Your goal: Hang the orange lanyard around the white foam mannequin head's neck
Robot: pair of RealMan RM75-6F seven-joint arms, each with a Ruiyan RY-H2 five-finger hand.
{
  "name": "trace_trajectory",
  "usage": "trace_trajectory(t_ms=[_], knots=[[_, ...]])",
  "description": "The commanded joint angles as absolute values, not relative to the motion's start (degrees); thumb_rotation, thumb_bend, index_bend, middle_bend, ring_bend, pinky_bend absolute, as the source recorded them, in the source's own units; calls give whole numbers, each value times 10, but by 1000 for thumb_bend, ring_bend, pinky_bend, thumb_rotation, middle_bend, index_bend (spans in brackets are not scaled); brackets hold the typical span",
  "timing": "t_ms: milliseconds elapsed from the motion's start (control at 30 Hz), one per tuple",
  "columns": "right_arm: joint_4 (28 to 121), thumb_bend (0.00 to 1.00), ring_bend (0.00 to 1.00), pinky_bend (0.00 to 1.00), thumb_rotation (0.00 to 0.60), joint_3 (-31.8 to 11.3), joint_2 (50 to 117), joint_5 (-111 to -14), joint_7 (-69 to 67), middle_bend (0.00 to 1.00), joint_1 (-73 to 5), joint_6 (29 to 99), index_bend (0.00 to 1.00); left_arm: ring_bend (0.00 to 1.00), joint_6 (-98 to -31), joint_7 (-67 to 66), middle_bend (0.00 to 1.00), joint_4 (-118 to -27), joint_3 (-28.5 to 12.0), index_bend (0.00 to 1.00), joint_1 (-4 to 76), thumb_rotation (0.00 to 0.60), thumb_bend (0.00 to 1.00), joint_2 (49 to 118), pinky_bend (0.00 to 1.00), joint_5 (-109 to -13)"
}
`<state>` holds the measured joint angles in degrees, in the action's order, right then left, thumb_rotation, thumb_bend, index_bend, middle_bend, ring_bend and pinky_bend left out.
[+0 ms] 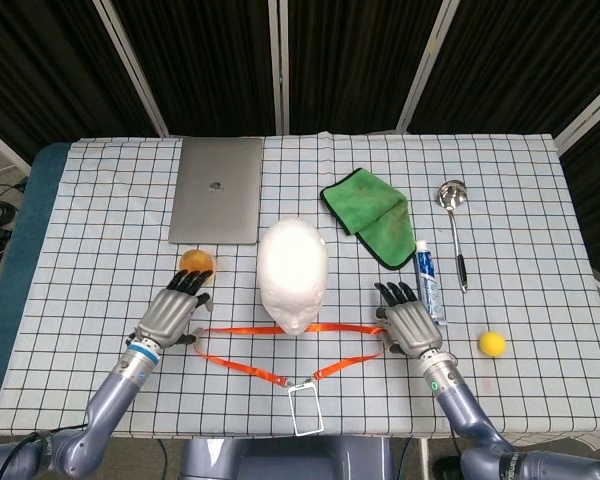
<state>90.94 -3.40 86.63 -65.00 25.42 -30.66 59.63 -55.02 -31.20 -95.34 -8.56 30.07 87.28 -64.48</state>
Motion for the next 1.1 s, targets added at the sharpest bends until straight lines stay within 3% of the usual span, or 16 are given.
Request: trace_trajectory(t_ms=[33, 433, 733, 1100], knots=[[908, 491, 0, 0, 600, -35, 865, -650, 251, 62, -307, 595, 702, 0, -551, -332, 0, -945, -76, 415, 310, 600, 337, 893, 0, -633], [901, 491, 0, 0, 600, -33, 861, -654, 238, 64, -305, 589, 702, 0, -565, -346, 0, -897, -56, 464, 317, 600, 350, 937, 0, -611], [900, 491, 0, 0, 600, -32, 861, -659, 233, 66, -304, 590, 702, 0, -570, -342, 0, -871, -49, 514, 324, 600, 430, 957, 0, -607], [899, 492, 0, 0, 600, -24, 859, -685, 232, 72, -300, 600, 702, 0, -584, -343, 0, -865, -39, 638, 326, 600, 470, 967, 0, -611]])
